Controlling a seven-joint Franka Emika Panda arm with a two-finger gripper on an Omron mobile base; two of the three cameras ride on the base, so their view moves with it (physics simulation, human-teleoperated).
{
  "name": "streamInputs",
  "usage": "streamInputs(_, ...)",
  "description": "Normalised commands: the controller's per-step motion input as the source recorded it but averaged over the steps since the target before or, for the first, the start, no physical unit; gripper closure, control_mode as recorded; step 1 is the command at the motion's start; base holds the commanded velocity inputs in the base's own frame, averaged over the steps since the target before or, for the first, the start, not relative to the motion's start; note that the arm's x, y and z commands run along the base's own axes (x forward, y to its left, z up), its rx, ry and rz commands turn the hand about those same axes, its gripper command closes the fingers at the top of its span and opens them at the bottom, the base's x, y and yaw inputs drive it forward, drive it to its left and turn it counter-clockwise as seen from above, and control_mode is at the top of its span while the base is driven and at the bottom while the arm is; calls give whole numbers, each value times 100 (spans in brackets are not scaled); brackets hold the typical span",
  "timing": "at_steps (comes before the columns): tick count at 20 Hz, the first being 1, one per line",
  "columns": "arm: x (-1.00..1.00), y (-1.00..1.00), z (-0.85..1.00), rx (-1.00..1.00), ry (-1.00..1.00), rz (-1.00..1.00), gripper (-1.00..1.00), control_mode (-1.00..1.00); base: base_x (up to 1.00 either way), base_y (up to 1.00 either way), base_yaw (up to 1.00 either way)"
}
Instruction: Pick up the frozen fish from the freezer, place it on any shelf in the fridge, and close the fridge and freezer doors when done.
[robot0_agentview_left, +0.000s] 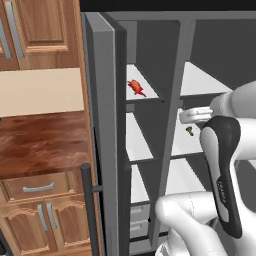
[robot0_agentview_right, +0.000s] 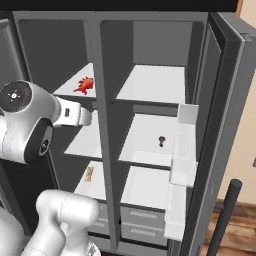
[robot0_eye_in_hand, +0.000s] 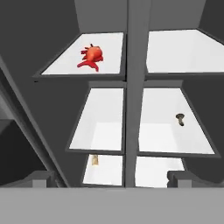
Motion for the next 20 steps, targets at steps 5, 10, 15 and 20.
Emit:
streamInputs(5,9,44,70,0,2,-3,-100,-100,0,0,0)
streamInputs(10,13,12,20,0,13,-2,-100,-100,0,0,0)
streamInputs(15,14,14,-25,0,0,0,-100,-100,0,0,0)
streamInputs(20,35,29,-39,0,-4,0,-100,-100,0,0,0)
